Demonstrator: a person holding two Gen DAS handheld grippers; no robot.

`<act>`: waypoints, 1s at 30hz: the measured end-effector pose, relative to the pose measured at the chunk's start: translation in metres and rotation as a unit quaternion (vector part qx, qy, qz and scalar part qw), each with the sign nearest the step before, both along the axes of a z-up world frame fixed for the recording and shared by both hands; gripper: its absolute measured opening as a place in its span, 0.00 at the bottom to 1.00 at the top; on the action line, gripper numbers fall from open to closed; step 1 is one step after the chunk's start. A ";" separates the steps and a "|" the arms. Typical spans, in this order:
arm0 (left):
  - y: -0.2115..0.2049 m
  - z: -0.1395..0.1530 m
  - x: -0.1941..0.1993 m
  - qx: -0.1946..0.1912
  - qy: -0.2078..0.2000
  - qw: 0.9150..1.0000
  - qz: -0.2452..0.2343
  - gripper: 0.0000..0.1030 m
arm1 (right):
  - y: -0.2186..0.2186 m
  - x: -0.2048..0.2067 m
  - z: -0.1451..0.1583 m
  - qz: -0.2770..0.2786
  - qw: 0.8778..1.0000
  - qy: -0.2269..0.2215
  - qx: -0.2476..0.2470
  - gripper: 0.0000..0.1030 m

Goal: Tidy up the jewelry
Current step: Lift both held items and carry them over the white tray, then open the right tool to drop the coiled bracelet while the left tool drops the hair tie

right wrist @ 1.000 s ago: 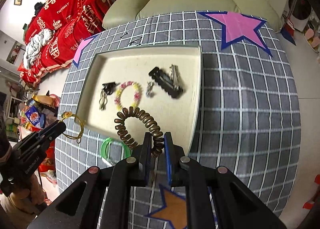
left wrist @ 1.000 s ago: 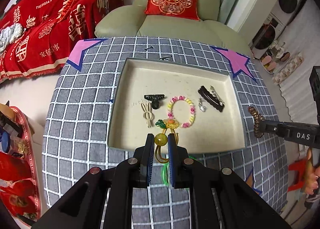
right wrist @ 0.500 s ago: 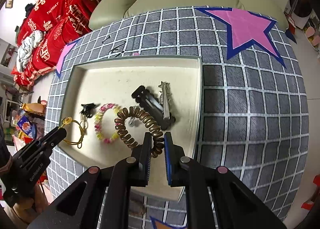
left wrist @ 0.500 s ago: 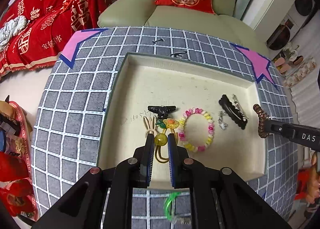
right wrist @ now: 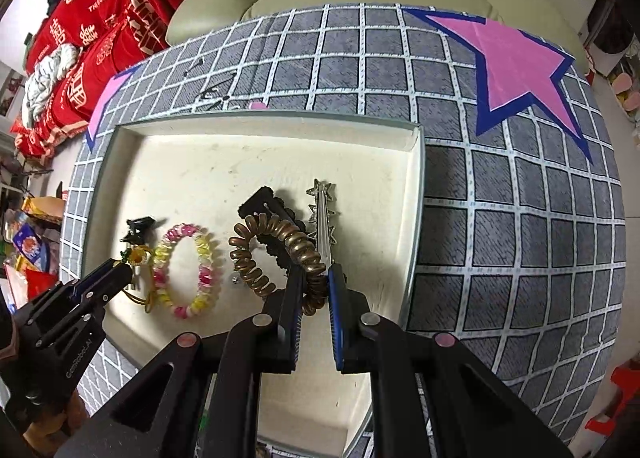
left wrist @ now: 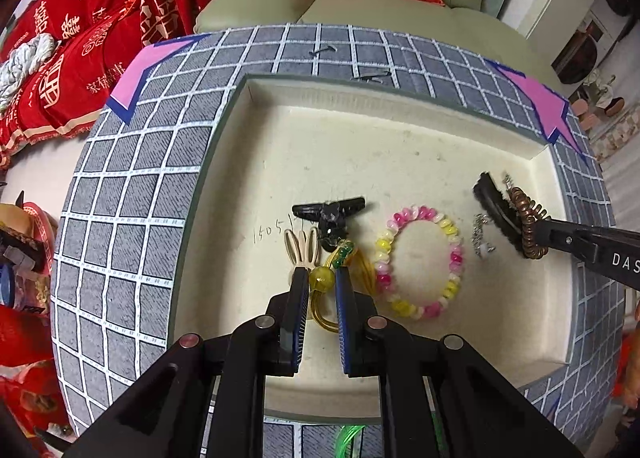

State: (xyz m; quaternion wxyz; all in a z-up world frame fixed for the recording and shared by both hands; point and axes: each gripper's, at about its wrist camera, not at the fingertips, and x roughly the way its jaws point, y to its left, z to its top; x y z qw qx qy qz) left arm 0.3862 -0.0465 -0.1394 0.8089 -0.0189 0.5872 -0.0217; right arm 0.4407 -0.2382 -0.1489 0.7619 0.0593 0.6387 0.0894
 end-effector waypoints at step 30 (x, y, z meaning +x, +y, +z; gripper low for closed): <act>-0.010 0.011 -0.008 0.044 -0.003 0.999 -0.017 0.21 | -0.014 -0.009 0.014 -0.030 0.997 0.001 0.067 0.57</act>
